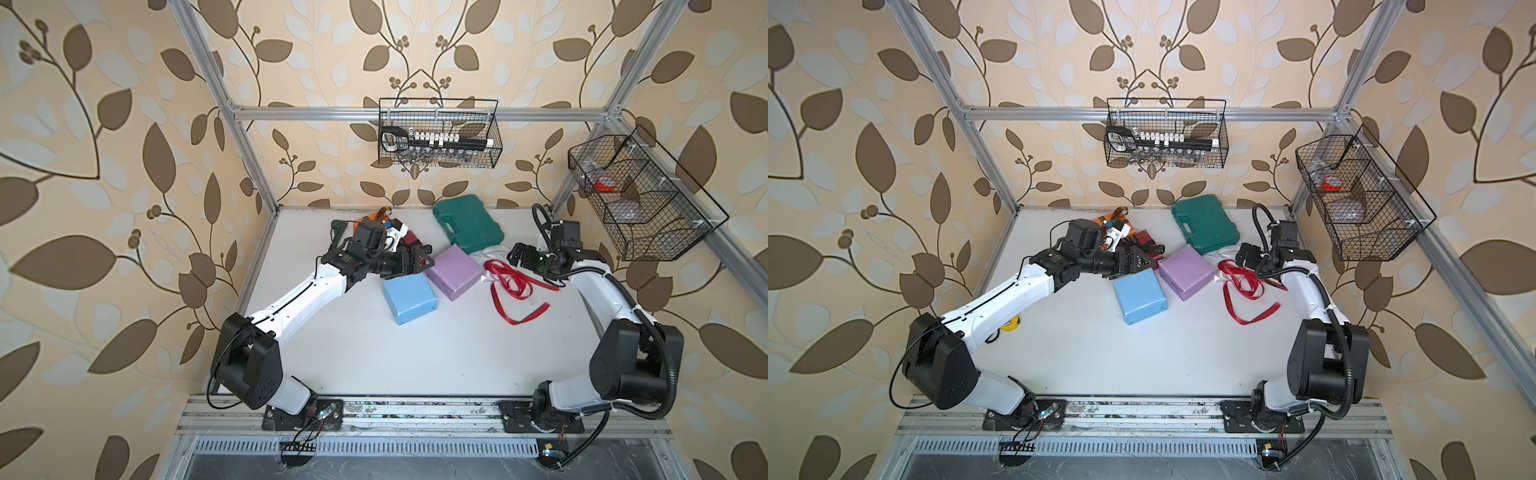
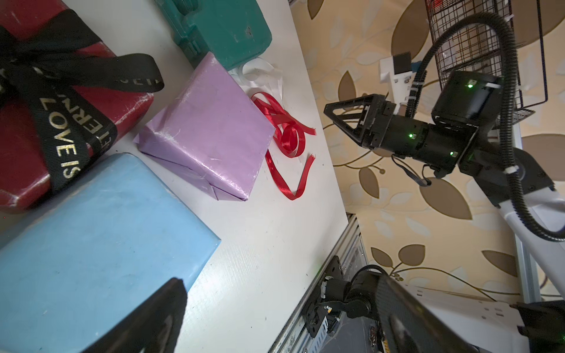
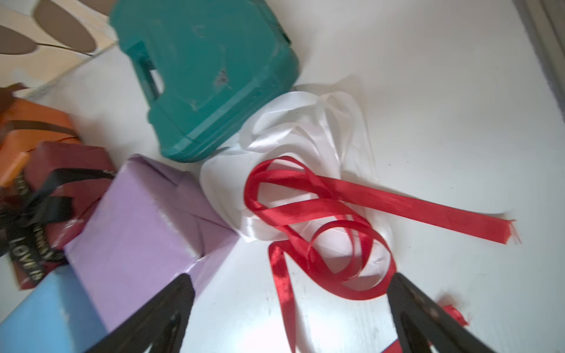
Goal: Untie the ribbon bows on the gift boxes
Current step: Place the ribbon at the center of the board, then move the gift box to the center of the board.
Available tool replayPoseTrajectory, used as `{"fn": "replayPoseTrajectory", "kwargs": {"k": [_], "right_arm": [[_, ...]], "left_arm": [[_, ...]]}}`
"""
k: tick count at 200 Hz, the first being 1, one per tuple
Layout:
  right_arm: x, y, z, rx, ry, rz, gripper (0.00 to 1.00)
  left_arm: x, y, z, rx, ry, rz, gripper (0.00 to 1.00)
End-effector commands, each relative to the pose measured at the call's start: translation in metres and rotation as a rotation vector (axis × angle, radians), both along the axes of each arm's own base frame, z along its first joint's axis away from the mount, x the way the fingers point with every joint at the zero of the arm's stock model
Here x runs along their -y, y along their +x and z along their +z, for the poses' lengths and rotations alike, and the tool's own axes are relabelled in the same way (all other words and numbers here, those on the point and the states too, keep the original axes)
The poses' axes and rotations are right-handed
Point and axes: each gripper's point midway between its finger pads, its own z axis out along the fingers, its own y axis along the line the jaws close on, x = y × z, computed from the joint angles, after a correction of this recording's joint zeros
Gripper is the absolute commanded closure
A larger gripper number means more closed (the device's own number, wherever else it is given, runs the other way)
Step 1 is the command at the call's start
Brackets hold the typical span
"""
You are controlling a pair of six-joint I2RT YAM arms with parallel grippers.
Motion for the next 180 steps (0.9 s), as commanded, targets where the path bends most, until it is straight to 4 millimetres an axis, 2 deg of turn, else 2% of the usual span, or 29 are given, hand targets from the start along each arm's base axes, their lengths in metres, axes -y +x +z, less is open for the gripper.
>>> {"fn": "replayPoseTrajectory", "kwargs": {"k": [1, 23, 46, 60, 77, 99, 116, 147, 180], "right_arm": [[-0.066, -0.006, 0.032, 0.116, 0.134, 0.203, 0.01], [-0.128, -0.027, 0.041, 0.176, 0.224, 0.373, 0.02], [-0.188, -0.053, 0.037, 0.159, 0.332, 0.538, 0.09], [-0.216, -0.065, 0.027, 0.136, 0.344, 0.614, 0.13], [-0.242, -0.075, 0.013, 0.103, 0.347, 0.688, 0.16], [-0.255, -0.069, -0.012, 0.068, 0.312, 0.703, 0.18], [-0.261, -0.062, -0.033, 0.034, 0.310, 0.707, 0.26], [-0.274, -0.057, -0.065, -0.020, 0.272, 0.731, 0.35], [-0.301, -0.063, -0.080, -0.059, 0.309, 0.776, 0.43]], "left_arm": [[-0.024, 0.005, 0.025, 0.074, -0.016, 0.081, 0.01], [-0.061, 0.016, 0.020, 0.054, -0.010, 0.198, 0.01], [-0.111, 0.023, 0.011, 0.025, 0.002, 0.357, 0.01], [-0.139, 0.025, 0.003, -0.008, -0.016, 0.428, 0.01], [-0.162, 0.025, -0.007, -0.049, -0.039, 0.473, 0.01], [-0.180, 0.024, -0.015, -0.085, -0.060, 0.508, 0.01], [-0.187, 0.024, -0.015, -0.089, -0.074, 0.524, 0.01], [-0.188, 0.029, -0.005, -0.070, -0.092, 0.521, 0.01], [-0.185, 0.033, 0.005, -0.057, -0.108, 0.506, 0.01]]}}
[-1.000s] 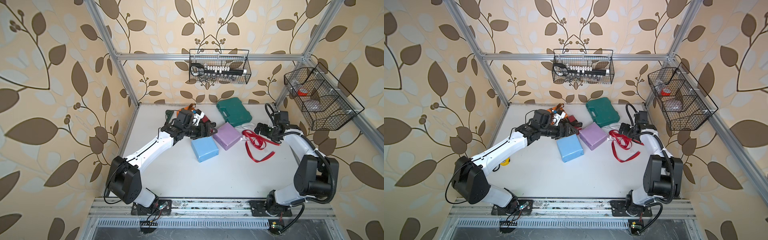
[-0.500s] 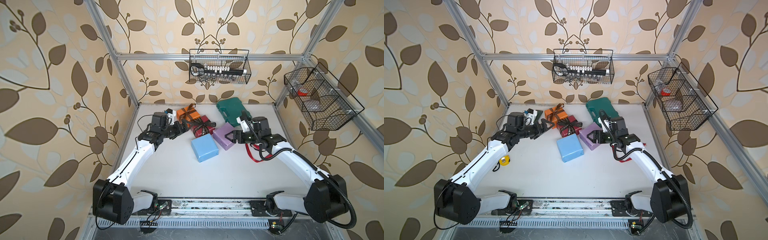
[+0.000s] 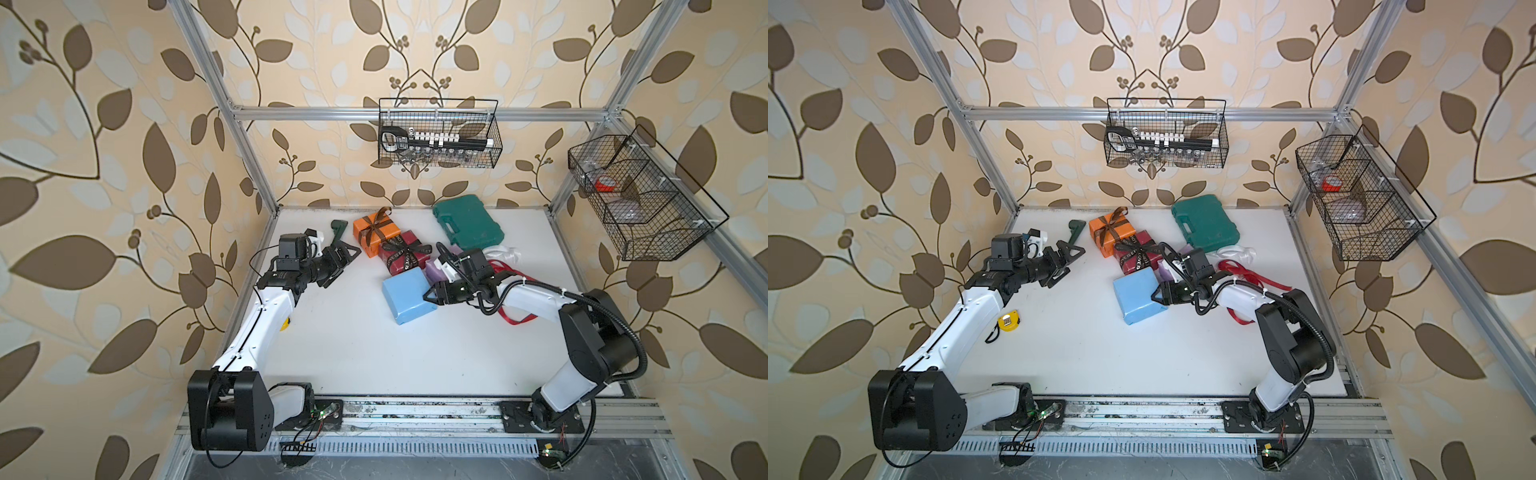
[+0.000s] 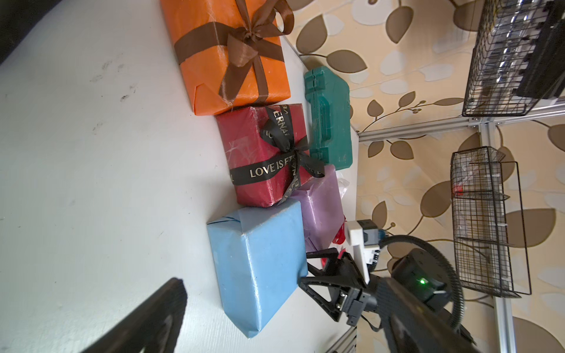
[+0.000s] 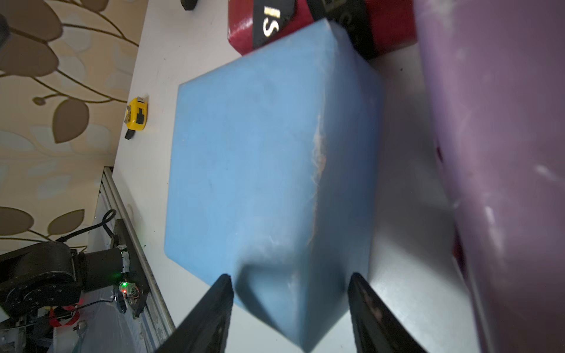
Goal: Untie the ribbon bows on the gift boxes
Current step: Move the gift box to the center of the board.
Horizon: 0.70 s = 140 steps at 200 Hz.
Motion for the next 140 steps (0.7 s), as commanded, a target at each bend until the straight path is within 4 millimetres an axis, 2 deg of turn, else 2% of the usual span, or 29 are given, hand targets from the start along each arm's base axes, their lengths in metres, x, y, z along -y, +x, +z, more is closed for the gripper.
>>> {"fn": "replayPoseTrajectory", "kwargs": {"k": [1, 28, 89, 117, 140], "right_arm": [[-0.026, 0.006, 0.009, 0.044, 0.038, 0.042, 0.43], [-0.063, 0.001, 0.008, 0.049, 0.045, 0.097, 0.49], [-0.158, -0.017, 0.000, 0.025, 0.071, 0.228, 0.50], [-0.190, -0.002, 0.012, 0.035, 0.141, 0.235, 0.51], [-0.220, -0.005, 0.027, -0.004, 0.242, 0.304, 0.50]], "left_arm": [[0.004, 0.005, 0.031, 0.079, -0.030, -0.025, 0.01], [0.006, 0.007, 0.033, 0.080, -0.050, -0.032, 0.01], [0.008, 0.004, 0.033, 0.081, -0.062, -0.035, 0.01], [0.009, 0.004, 0.031, 0.075, -0.076, -0.040, 0.01], [0.010, 0.004, 0.034, 0.081, -0.083, -0.044, 0.01]]}}
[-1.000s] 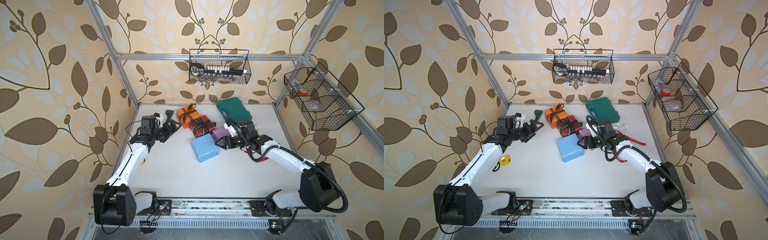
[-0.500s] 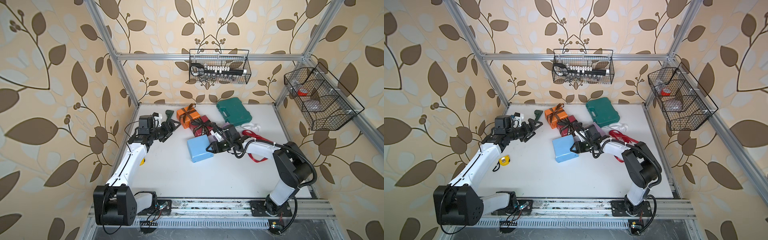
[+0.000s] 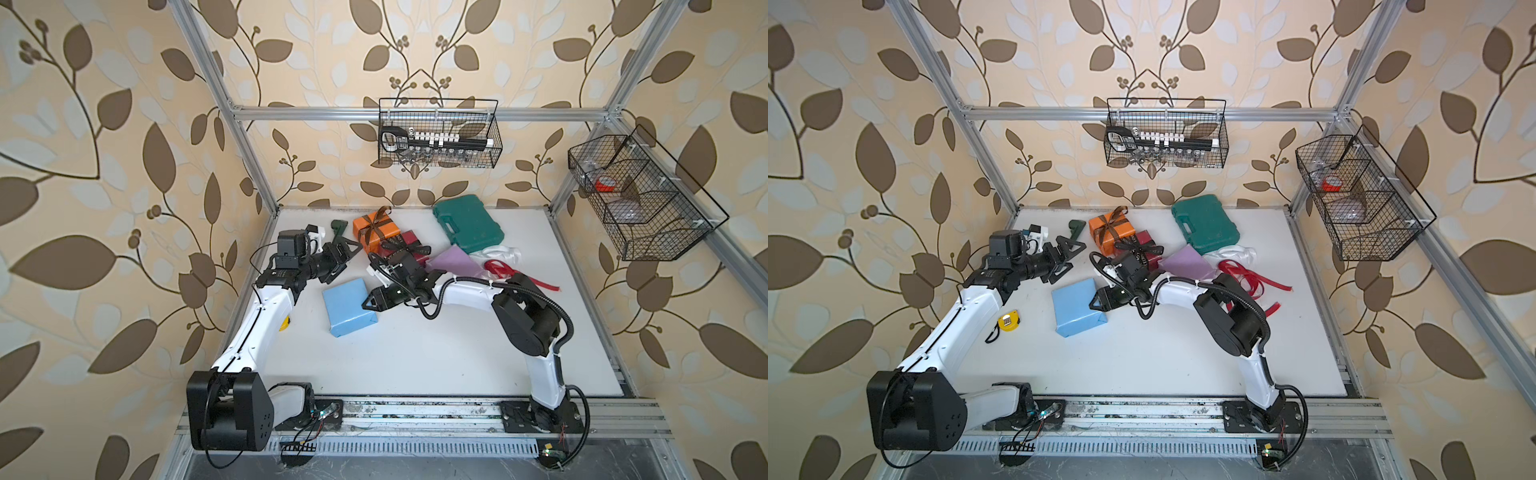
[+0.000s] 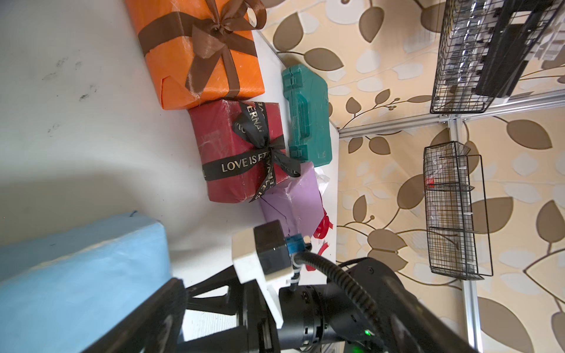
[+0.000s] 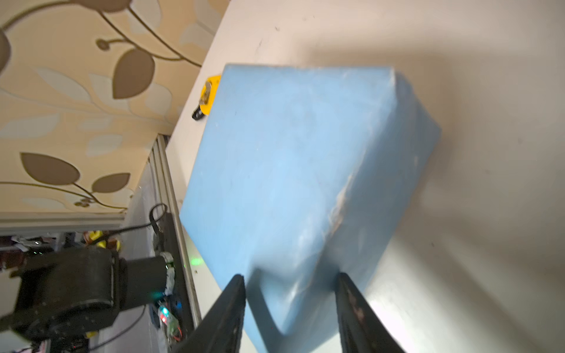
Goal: Untie the ribbon bows on the gift boxes
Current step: Move the gift box to the center of the board.
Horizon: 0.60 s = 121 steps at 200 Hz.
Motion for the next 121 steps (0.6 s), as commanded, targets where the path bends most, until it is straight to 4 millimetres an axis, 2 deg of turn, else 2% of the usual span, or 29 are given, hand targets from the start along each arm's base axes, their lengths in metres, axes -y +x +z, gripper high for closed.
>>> {"fn": "replayPoseTrajectory", "kwargs": {"k": [1, 16, 34, 53, 58, 62, 75, 103, 121], "right_arm": [[-0.026, 0.002, 0.016, -0.046, 0.098, 0.049, 0.50], [-0.031, 0.002, 0.031, -0.042, 0.145, 0.067, 0.46], [-0.014, 0.017, 0.048, 0.012, 0.135, 0.029, 0.43], [0.022, 0.044, 0.064, 0.055, 0.107, -0.050, 0.40], [0.027, 0.045, 0.066, 0.062, 0.097, -0.055, 0.40], [0.041, 0.057, 0.071, 0.077, 0.093, -0.086, 0.39], [0.068, 0.074, 0.083, 0.121, 0.068, -0.135, 0.36], [0.124, 0.117, 0.103, 0.205, 0.010, -0.240, 0.34], [0.156, 0.144, 0.107, 0.228, -0.026, -0.301, 0.33]], "left_arm": [[0.003, 0.002, 0.017, 0.059, -0.025, -0.018, 0.01], [0.003, 0.001, 0.020, 0.064, -0.027, -0.021, 0.01], [0.004, 0.002, 0.022, 0.069, -0.030, -0.024, 0.01], [0.007, 0.003, 0.022, 0.071, -0.046, -0.030, 0.01], [0.008, 0.004, 0.023, 0.074, -0.053, -0.034, 0.01], [0.010, 0.004, 0.023, 0.076, -0.057, -0.037, 0.01], [0.015, 0.007, 0.024, 0.082, -0.067, -0.044, 0.01], [0.042, 0.014, 0.020, 0.088, -0.063, -0.075, 0.01], [0.063, 0.021, 0.011, 0.082, -0.049, -0.091, 0.01]]}}
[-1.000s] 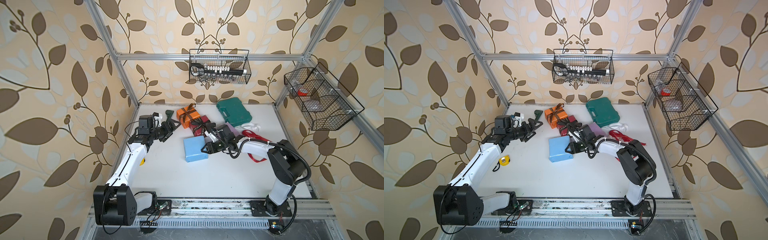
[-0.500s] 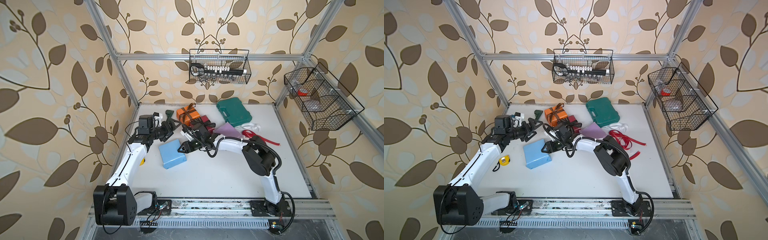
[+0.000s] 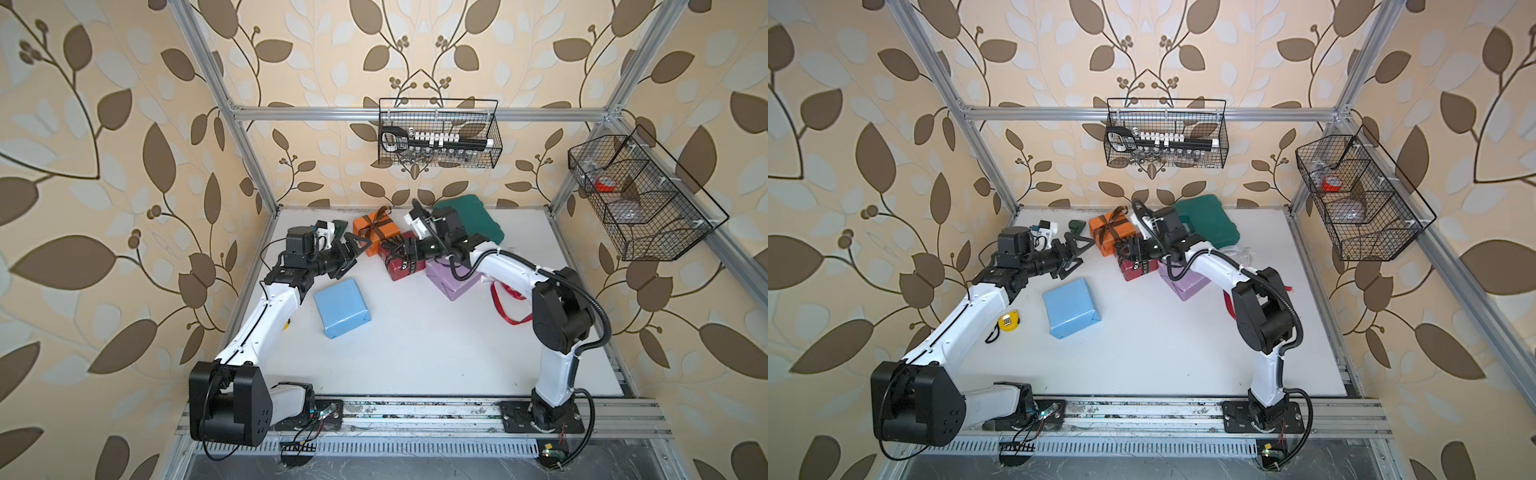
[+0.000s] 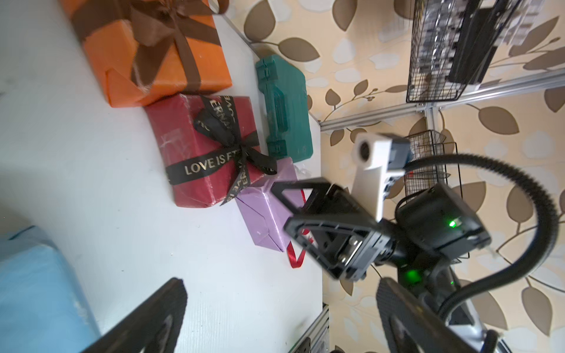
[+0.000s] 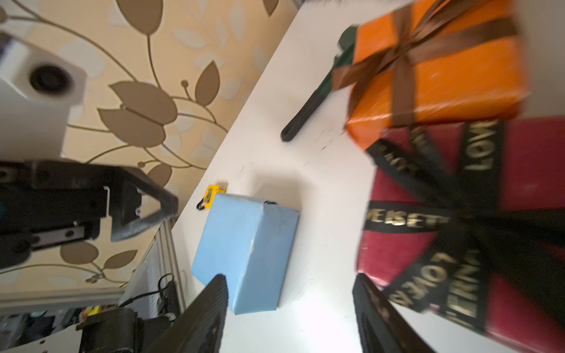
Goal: Untie the ribbon bows on the gift boxes
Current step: Move the gift box to the center of the board.
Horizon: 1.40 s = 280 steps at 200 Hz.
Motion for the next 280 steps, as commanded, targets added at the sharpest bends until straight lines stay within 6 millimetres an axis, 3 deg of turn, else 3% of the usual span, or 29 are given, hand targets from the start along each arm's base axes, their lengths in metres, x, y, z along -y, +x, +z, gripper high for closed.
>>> {"fn": "replayPoseTrajectory", "kwargs": {"k": [1, 17, 36, 40, 52, 76, 113, 146, 180, 219, 280], "right_arm": [[0.032, 0.020, -0.006, 0.020, -0.097, -0.045, 0.33], [0.051, 0.042, -0.010, 0.035, -0.125, -0.084, 0.31], [0.064, 0.065, -0.021, 0.031, -0.157, -0.105, 0.31], [0.065, 0.069, -0.023, 0.032, -0.163, -0.107, 0.31], [0.068, 0.081, -0.034, 0.025, -0.180, -0.115, 0.30], [0.067, 0.098, -0.057, 0.002, -0.209, -0.114, 0.30], [0.056, 0.105, -0.089, -0.054, -0.188, -0.076, 0.30], [0.038, 0.090, -0.104, -0.116, -0.125, 0.004, 0.36], [0.022, 0.070, -0.102, -0.128, -0.097, 0.054, 0.45], [-0.006, 0.035, -0.097, -0.134, -0.102, 0.139, 0.47], [-0.041, -0.032, -0.098, -0.145, -0.155, 0.259, 0.47]], "left_arm": [[0.022, 0.013, 0.005, 0.048, 0.002, -0.008, 0.01], [0.036, 0.022, -0.008, 0.034, 0.030, -0.004, 0.01], [0.037, 0.037, -0.025, 0.016, 0.059, 0.038, 0.02], [0.036, 0.043, -0.039, -0.012, 0.075, 0.051, 0.02], [0.032, 0.054, -0.056, -0.031, 0.105, 0.083, 0.02], [0.038, 0.074, -0.078, -0.059, 0.113, 0.079, 0.03], [0.062, 0.104, -0.093, -0.055, 0.056, 0.000, 0.08], [0.073, 0.116, -0.107, -0.063, 0.062, -0.019, 0.08], [0.074, 0.112, -0.119, -0.090, 0.059, -0.031, 0.10], [0.064, 0.084, -0.120, -0.109, 0.108, -0.044, 0.09], [0.052, 0.030, -0.105, -0.114, 0.144, -0.097, 0.08]]}}
